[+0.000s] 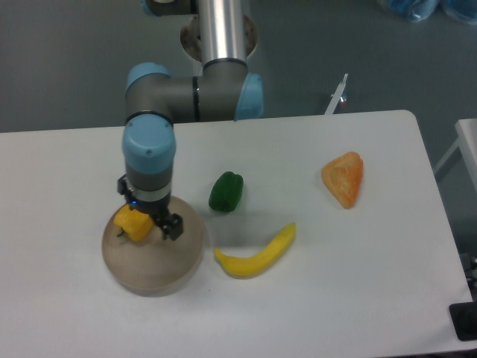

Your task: Place the yellow pepper on the plate

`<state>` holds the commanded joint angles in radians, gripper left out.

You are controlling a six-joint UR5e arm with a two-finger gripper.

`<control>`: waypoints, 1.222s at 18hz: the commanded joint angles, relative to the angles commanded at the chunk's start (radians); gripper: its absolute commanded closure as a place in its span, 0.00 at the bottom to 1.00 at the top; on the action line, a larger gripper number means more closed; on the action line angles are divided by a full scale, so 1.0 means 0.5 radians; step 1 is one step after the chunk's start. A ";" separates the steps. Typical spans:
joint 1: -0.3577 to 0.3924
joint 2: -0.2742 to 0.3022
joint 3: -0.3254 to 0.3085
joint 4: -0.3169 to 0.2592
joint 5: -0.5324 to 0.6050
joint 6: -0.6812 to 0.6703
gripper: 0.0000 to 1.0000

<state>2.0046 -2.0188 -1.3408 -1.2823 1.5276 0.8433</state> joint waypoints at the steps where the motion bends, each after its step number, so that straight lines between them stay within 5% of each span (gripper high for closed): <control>1: 0.052 0.024 0.009 0.000 0.004 0.062 0.00; 8: 0.417 0.132 -0.070 -0.025 0.007 0.586 0.00; 14: 0.660 0.105 -0.083 -0.114 0.111 1.010 0.00; 22: 0.712 -0.061 -0.009 -0.083 0.111 1.246 0.00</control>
<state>2.3608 -2.0492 -1.3455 -1.3239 1.5831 1.4665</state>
